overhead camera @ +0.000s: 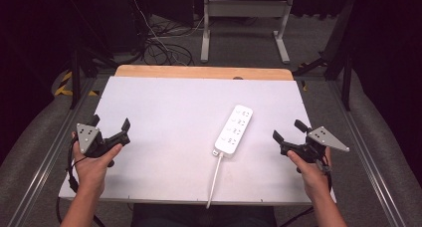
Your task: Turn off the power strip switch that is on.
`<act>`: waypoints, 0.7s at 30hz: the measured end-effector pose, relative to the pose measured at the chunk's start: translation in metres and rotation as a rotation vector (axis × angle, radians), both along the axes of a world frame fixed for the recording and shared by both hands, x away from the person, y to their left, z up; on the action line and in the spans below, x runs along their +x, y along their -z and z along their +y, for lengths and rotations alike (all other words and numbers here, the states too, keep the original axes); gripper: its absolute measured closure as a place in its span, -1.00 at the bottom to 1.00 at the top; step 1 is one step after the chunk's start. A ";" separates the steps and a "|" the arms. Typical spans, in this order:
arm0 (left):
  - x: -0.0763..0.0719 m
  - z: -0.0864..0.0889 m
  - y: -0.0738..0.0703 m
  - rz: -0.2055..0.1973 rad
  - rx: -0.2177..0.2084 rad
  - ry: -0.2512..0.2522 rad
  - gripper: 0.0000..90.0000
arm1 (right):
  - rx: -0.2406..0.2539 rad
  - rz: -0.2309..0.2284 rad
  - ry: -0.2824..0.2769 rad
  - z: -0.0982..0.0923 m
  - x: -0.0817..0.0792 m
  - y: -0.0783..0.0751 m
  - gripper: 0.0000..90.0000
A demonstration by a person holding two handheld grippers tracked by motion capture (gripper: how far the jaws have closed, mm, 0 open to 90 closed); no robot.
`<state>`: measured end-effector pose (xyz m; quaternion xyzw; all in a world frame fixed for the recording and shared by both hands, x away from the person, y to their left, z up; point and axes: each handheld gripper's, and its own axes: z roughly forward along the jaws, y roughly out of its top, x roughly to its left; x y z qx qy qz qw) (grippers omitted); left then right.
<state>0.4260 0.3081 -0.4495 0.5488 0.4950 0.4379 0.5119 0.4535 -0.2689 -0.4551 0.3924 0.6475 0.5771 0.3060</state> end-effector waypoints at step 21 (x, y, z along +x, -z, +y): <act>0.001 0.001 0.000 -0.001 0.002 0.001 -0.94 | -0.037 -0.013 -0.008 0.006 -0.001 -0.002 -0.81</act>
